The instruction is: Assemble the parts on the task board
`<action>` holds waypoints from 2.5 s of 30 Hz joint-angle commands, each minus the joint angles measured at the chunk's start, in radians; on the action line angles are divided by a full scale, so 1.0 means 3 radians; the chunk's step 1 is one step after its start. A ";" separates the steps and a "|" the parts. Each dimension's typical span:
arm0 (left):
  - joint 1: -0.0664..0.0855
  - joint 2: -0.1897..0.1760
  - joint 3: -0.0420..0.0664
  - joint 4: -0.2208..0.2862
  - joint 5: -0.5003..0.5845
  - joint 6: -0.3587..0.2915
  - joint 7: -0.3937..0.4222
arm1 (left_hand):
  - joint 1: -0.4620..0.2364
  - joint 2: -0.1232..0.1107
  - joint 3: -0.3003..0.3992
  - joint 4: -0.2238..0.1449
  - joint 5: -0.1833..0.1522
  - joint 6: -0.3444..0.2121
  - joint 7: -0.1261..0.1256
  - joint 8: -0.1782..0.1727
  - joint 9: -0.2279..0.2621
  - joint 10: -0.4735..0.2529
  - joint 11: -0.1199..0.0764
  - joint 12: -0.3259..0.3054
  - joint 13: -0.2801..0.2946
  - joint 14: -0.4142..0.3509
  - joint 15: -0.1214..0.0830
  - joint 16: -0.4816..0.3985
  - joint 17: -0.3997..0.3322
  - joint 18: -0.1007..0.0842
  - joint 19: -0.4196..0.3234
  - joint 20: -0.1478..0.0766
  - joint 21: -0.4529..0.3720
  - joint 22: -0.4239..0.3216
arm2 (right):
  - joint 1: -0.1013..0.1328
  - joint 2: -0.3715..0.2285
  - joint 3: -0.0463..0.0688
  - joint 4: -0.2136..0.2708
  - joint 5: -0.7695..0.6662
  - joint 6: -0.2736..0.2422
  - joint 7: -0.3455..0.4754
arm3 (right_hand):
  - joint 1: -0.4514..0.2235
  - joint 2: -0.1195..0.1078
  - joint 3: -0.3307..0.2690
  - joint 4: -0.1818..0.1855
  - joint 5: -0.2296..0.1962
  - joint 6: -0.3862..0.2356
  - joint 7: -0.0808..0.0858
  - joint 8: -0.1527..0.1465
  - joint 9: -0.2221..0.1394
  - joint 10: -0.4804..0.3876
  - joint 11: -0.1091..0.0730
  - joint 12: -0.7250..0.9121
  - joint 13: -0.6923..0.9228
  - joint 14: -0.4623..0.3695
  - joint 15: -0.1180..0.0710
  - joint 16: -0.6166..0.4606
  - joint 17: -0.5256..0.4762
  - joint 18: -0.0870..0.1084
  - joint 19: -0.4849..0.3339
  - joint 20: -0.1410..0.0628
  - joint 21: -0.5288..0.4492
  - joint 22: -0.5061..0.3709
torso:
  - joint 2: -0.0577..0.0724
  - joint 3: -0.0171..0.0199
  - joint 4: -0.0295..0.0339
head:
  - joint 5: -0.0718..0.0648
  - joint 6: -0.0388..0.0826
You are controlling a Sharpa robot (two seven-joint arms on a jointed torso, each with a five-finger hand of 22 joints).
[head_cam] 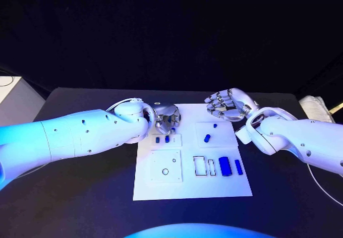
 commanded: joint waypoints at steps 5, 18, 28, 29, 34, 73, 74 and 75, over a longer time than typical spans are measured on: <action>-0.0002 0.0011 0.0003 -0.0016 -0.0047 0.0111 -0.0057 | 0.0067 0.0040 0.0046 -0.0038 0.0006 0.0067 -0.0005 -0.0035 -0.0014 0.0003 0.0012 -0.0029 -0.0025 -0.0010 -0.0001 0.0041 -0.0021 0.0026 0.0004 0.0006 0.0029 0.0023 | -0.0002 0.0003 0.0001 0.0005 -0.0011 0.0021 0.0048 | -0.0032 0.0010 0.0014 0.0001 0.0010 0.0031 0.0153 -0.0006 -0.0004 0.0012 0.0005 -0.0022 -0.0003 0.0013 0.0010 0.0008 -0.0003 0.0004 -0.0017 0.0006 -0.0012 -0.0005 | -0.0002 0.0004 0.0004 | 0.0001 -0.0008; -0.0007 0.0055 0.0003 -0.0067 -0.0001 0.0167 -0.0075 | 0.0117 0.0083 0.0151 -0.0102 0.0013 0.0173 0.0008 -0.0082 -0.0030 0.0097 -0.0003 -0.0040 -0.0071 0.0103 -0.0016 0.0168 0.0089 -0.0004 0.0126 -0.0007 0.0228 0.0176 | -0.0002 0.0005 0.0001 0.0006 -0.0010 0.0028 0.0048 | -0.0037 0.0011 0.0021 -0.0006 0.0009 0.0032 0.0153 -0.0006 -0.0004 0.0015 0.0005 -0.0025 -0.0003 0.0015 0.0009 0.0009 -0.0007 0.0004 -0.0019 0.0006 -0.0014 -0.0005 | -0.0001 0.0001 0.0001 | -0.0007 -0.0010; -0.0013 0.0077 0.0003 -0.0085 0.0043 0.0132 -0.0037 | 0.0097 0.0077 0.0170 -0.0114 0.0004 0.0182 0.0005 -0.0114 -0.0038 0.0130 -0.0010 -0.0051 -0.0091 0.0150 -0.0022 0.0217 0.0131 -0.0017 0.0173 -0.0013 0.0306 0.0237 | -0.0001 0.0000 0.0001 0.0013 -0.0010 0.0027 0.0046 | -0.0037 0.0011 0.0021 -0.0006 0.0009 0.0032 0.0153 -0.0006 -0.0004 0.0015 0.0005 -0.0025 -0.0003 0.0015 0.0009 0.0009 -0.0007 0.0004 -0.0019 0.0006 -0.0014 -0.0005 | 0.0000 0.0004 0.0004 | -0.0016 -0.0022; -0.0013 0.0077 0.0003 -0.0085 0.0047 0.0134 -0.0035 | 0.0097 0.0077 0.0170 -0.0114 0.0004 0.0182 0.0005 -0.0114 -0.0038 0.0130 -0.0010 -0.0051 -0.0091 0.0150 -0.0022 0.0217 0.0131 -0.0017 0.0173 -0.0013 0.0306 0.0237 | -0.0001 -0.0001 0.0001 0.0013 -0.0010 0.0026 0.0046 | -0.0037 0.0011 0.0021 -0.0006 0.0009 0.0032 0.0153 -0.0006 -0.0004 0.0015 0.0005 -0.0025 -0.0003 0.0015 0.0009 0.0009 -0.0007 0.0004 -0.0019 0.0006 -0.0014 -0.0005 | 0.0000 0.0004 0.0004 | -0.0016 -0.0023; -0.0014 0.0079 0.0003 -0.0084 0.0067 0.0149 -0.0029 | 0.0089 0.0070 0.0171 -0.0117 0.0001 0.0175 0.0005 -0.0128 -0.0042 0.0133 -0.0010 -0.0057 -0.0097 0.0153 -0.0022 0.0224 0.0128 -0.0019 0.0179 -0.0013 0.0318 0.0247 | -0.0001 -0.0002 0.0001 0.0015 -0.0010 0.0026 0.0045 | -0.0037 0.0011 0.0021 -0.0006 0.0009 0.0032 0.0153 -0.0006 -0.0004 0.0015 0.0005 -0.0025 -0.0003 0.0015 0.0009 0.0009 -0.0007 0.0004 -0.0019 0.0006 -0.0014 -0.0005 | -0.0003 0.0003 0.0003 | -0.0019 -0.0025; -0.0043 -0.0016 0.0035 -0.0001 0.0250 -0.0182 0.0144 | 0.0085 0.0231 0.0307 -0.0382 -0.0008 0.0545 -0.0001 -0.0413 0.0088 0.0749 -0.0094 -0.0673 -0.0400 0.0427 -0.0106 0.0425 0.0284 -0.0071 0.0341 -0.0100 0.0698 0.0552 | -0.0001 -0.0006 0.0001 0.0019 -0.0010 0.0028 0.0042 | -0.0041 0.0012 0.0024 -0.0010 0.0008 0.0033 0.0153 -0.0007 -0.0004 0.0017 0.0005 -0.0028 -0.0003 0.0015 0.0009 0.0010 -0.0009 0.0004 -0.0020 0.0006 -0.0015 -0.0005 | -0.0001 -0.0001 -0.0001 | -0.0026 -0.0022; -0.0043 -0.0029 0.0048 0.0014 0.0264 -0.0186 0.0145 | 0.0077 0.0229 0.0303 -0.0381 -0.0008 0.0549 0.0000 -0.0418 0.0090 0.0754 -0.0093 -0.0684 -0.0404 0.0430 -0.0105 0.0426 0.0285 -0.0070 0.0339 -0.0098 0.0695 0.0550 | -0.0001 -0.0006 0.0001 0.0019 -0.0010 0.0028 0.0042 | -0.0041 0.0012 0.0024 -0.0010 0.0008 0.0033 0.0153 -0.0007 -0.0004 0.0017 0.0005 -0.0028 -0.0003 0.0015 0.0009 0.0010 -0.0009 0.0004 -0.0020 0.0006 -0.0015 -0.0005 | -0.0003 0.0000 0.0001 | -0.0028 -0.0021; -0.0044 -0.0045 0.0067 0.0034 0.0279 -0.0188 0.0144 | 0.0073 0.0227 0.0301 -0.0381 -0.0008 0.0552 0.0000 -0.0421 0.0092 0.0757 -0.0092 -0.0694 -0.0407 0.0430 -0.0103 0.0427 0.0281 -0.0069 0.0334 -0.0097 0.0690 0.0547 | -0.0001 -0.0007 0.0001 0.0019 -0.0010 0.0028 0.0042 | -0.0041 0.0012 0.0024 -0.0010 0.0008 0.0033 0.0153 -0.0007 -0.0004 0.0017 0.0005 -0.0028 -0.0003 0.0015 0.0009 0.0010 -0.0009 0.0004 -0.0020 0.0006 -0.0015 -0.0005 | -0.0003 0.0001 0.0002 | -0.0030 -0.0021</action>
